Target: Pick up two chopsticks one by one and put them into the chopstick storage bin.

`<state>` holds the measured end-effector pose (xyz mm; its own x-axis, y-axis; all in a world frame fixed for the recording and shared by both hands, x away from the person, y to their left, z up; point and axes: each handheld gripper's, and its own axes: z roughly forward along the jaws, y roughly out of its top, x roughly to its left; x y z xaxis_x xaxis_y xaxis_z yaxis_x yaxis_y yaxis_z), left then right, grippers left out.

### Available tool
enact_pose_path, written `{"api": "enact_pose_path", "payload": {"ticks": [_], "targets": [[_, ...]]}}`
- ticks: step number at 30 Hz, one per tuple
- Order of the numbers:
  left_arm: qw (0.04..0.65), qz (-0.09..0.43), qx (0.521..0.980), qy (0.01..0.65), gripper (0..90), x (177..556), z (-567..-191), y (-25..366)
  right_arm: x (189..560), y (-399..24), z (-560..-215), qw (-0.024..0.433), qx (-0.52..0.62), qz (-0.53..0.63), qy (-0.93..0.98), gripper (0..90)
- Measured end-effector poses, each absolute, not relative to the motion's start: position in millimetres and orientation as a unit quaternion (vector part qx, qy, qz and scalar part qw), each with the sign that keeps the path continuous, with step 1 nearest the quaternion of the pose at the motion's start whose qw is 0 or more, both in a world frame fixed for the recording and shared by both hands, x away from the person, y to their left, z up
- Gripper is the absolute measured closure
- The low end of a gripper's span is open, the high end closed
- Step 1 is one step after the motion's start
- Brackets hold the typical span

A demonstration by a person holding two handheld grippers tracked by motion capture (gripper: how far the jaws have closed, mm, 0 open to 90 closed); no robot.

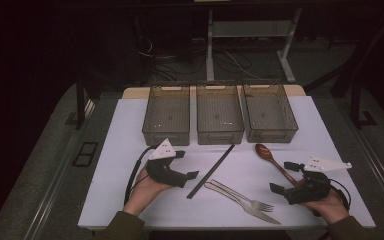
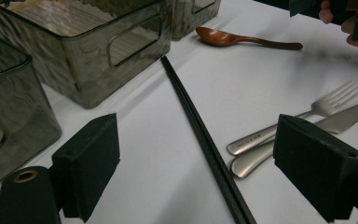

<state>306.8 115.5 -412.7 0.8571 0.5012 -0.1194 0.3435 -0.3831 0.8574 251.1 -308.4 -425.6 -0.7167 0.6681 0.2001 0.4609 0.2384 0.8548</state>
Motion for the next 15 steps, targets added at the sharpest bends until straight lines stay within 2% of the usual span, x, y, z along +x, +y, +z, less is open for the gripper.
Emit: {"api": "enact_pose_path", "payload": {"ticks": [6, 15], "targets": [[0.496, 0.075, 0.827, 0.253, 21.2, 312.4, -414.7, 105.0, 251.5, -308.3, -426.0, 0.104, 0.363, 0.5, 0.78, 1.0], [0.482, 0.071, 0.837, 0.25, 38.8, 314.6, -419.2, 93.2, 251.3, -307.4, -426.3, 0.104, 0.362, 0.498, 0.781, 1.0]]}}
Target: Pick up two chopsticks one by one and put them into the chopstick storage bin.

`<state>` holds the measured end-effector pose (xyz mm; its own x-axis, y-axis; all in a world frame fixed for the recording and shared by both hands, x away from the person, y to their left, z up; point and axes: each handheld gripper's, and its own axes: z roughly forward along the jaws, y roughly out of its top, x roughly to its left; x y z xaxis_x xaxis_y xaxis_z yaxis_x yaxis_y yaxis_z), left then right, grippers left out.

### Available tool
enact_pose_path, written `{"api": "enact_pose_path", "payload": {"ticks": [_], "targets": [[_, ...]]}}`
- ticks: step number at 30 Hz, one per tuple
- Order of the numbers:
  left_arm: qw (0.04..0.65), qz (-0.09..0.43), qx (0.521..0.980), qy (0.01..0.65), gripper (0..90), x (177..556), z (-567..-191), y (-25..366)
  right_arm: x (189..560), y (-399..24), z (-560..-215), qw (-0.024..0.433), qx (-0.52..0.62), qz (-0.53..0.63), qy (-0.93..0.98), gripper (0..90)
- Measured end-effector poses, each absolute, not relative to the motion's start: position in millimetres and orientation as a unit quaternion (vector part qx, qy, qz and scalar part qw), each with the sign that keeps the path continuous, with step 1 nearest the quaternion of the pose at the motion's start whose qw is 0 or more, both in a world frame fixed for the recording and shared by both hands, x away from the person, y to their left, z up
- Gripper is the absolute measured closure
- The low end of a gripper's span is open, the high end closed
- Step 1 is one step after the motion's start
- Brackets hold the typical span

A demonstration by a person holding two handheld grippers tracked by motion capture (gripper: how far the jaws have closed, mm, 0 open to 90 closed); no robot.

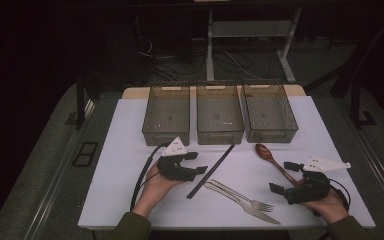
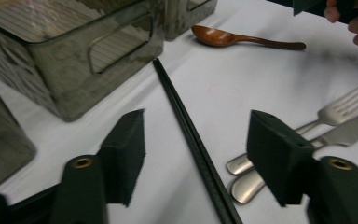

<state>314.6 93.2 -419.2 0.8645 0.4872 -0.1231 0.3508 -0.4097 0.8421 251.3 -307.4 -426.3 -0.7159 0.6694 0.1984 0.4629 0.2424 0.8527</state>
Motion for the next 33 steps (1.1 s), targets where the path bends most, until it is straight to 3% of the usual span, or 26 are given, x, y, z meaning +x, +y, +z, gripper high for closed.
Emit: {"api": "enact_pose_path", "payload": {"ticks": [13, 22, 33], "targets": [[0.449, 0.059, 0.854, 0.255, 61.8, 310.5, -425.6, 91.5, 250.7, -307.1, -426.1, 0.103, 0.359, 0.496, 0.783, 0.9], [0.426, 0.047, 0.868, 0.25, 70.3, 306.1, -432.3, 88.0, 250.8, -306.9, -426.4, 0.102, 0.36, 0.495, 0.784, 1.0], [0.404, 0.043, 0.88, 0.246, 74.6, 302.8, -438.2, 82.9, 251.0, -306.9, -426.5, 0.101, 0.362, 0.495, 0.784, 1.0]]}}
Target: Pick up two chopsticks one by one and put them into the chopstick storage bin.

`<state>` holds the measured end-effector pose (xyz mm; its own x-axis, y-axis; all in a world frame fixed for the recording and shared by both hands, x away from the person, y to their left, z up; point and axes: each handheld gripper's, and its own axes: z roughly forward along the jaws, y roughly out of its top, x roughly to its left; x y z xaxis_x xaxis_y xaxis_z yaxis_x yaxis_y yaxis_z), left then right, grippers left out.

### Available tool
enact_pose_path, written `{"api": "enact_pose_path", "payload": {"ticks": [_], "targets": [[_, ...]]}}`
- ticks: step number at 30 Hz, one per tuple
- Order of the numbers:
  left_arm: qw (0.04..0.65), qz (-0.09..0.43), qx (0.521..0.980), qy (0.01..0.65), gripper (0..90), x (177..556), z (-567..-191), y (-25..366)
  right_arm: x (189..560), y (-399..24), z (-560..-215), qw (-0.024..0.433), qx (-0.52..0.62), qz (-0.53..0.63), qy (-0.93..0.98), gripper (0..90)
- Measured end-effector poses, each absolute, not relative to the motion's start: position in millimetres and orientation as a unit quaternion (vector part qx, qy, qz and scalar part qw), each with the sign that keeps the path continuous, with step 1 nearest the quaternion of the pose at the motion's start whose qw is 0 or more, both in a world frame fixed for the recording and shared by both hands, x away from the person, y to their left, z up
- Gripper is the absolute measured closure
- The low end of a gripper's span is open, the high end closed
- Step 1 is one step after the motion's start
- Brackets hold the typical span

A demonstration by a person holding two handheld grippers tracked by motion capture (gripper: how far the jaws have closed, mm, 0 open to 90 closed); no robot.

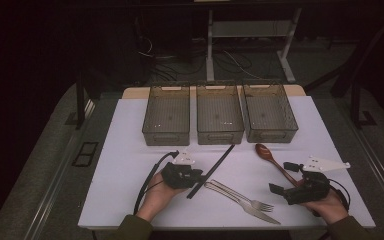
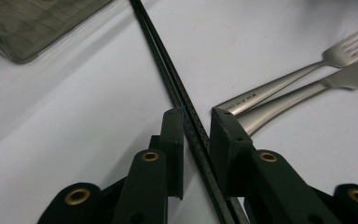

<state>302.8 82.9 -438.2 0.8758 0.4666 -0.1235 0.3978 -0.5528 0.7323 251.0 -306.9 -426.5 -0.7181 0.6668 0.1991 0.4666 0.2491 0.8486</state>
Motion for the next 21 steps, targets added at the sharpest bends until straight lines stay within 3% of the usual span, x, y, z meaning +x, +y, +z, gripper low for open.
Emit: {"api": "enact_pose_path", "payload": {"ticks": [21], "targets": [[0.384, 0.041, 0.89, 0.243, 78.1, 302.7, -444.1, 78.2, 251.3, -307.1, -426.6, 0.101, 0.362, 0.493, 0.785, 1.0]]}}
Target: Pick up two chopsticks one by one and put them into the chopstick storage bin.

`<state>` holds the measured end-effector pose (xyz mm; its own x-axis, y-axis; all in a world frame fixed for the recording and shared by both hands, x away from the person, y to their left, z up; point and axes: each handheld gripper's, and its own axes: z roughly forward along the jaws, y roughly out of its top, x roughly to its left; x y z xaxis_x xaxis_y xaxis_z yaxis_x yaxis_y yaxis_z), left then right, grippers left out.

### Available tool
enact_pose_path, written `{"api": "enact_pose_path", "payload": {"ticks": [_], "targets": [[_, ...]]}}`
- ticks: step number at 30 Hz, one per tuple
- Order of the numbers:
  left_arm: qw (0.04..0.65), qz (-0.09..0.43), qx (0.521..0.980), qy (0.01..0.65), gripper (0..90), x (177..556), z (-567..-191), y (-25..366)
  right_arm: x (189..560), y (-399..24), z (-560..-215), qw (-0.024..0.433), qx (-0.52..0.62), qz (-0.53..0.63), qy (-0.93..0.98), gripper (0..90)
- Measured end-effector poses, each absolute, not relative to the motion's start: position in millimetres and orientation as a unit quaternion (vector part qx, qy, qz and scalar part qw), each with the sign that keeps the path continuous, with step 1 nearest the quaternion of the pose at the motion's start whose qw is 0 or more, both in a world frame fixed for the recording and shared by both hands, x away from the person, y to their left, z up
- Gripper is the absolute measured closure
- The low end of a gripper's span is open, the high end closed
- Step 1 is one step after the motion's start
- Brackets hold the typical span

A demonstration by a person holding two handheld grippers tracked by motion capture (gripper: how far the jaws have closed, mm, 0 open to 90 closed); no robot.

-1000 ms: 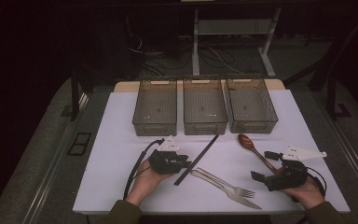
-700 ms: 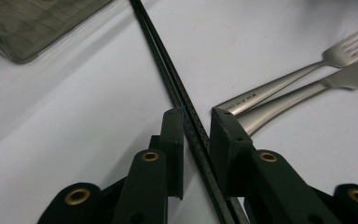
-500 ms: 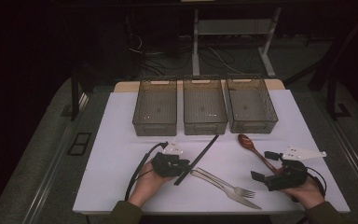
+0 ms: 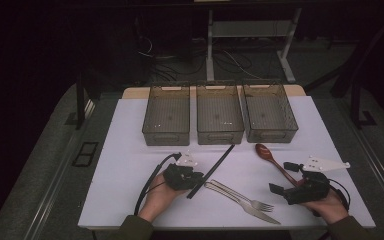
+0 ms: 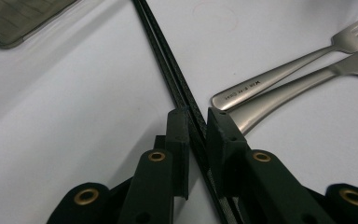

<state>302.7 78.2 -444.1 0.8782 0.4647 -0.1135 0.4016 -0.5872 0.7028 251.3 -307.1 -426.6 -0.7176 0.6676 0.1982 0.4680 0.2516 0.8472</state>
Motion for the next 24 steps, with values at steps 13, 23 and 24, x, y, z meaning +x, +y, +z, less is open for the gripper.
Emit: {"api": "enact_pose_path", "payload": {"ticks": [13, 23, 24], "targets": [[0.376, 0.047, 0.892, 0.246, 79.6, 302.1, -445.5, 77.2, 251.3, -307.1, -426.6, 0.101, 0.362, 0.493, 0.785, 1.0], [0.367, 0.062, 0.895, 0.244, 82.4, 303.7, -444.7, 79.4, 251.2, -306.9, -426.5, 0.101, 0.362, 0.493, 0.785, 1.0], [0.365, 0.063, 0.896, 0.244, 82.8, 304.2, -444.5, 80.0, 251.1, -306.9, -426.5, 0.101, 0.362, 0.493, 0.785, 1.0]]}}
